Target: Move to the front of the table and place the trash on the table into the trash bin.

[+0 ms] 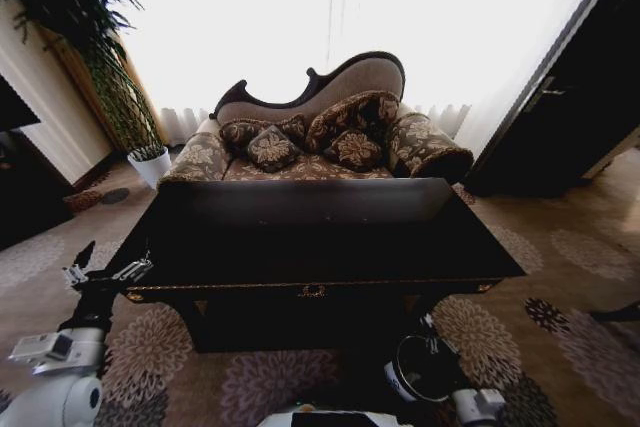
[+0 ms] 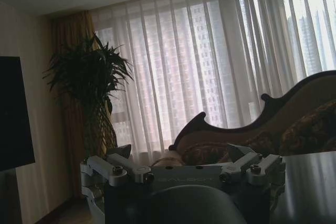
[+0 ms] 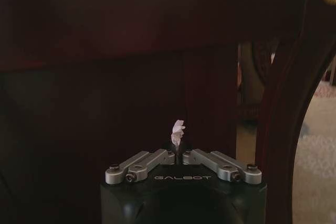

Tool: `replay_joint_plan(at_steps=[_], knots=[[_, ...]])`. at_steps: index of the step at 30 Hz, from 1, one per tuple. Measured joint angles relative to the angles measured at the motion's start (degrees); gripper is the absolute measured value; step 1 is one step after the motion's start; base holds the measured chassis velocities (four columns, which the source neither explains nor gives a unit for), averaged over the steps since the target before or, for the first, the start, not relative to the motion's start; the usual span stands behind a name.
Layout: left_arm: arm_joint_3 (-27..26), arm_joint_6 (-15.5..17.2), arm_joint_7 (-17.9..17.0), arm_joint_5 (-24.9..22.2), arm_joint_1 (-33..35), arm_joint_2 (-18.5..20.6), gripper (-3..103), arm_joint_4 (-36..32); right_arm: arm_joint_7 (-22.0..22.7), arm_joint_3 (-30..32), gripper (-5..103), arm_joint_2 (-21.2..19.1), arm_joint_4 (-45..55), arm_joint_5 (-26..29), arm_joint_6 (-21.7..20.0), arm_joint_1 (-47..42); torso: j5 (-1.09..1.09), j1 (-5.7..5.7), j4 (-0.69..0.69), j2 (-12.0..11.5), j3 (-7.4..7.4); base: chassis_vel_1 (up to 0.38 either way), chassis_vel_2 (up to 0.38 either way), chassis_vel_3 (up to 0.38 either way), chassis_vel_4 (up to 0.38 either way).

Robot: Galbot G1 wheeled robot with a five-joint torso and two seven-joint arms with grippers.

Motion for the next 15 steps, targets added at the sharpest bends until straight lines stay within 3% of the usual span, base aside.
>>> replay_joint_plan(at_steps=[9,12,15], knots=[[-1.1,0.0,0.0,-0.2,0.9,0.2,100,-0.3,2.5,-7.1,2,-0.1,-13.3,-11.1,0.0,9.0,0.01,0.01,0.00,0.0,0.00,0.000,0.000,0.000,0.000],[-1.5,0.0,0.0,-0.3,1.3,0.3,100,-0.4,5.7,-7.9,2,-0.4,-19.9,-17.2,0.1,12.7,0.01,0.01,0.00,0.0,0.00,0.000,0.000,0.000,0.000],[-1.7,0.0,0.0,-0.3,1.5,0.2,100,-0.5,8.5,-8.2,2,-1.5,-24.5,-18.9,-0.4,14.5,0.00,0.01,0.00,0.0,0.00,0.000,0.000,0.000,0.000]])
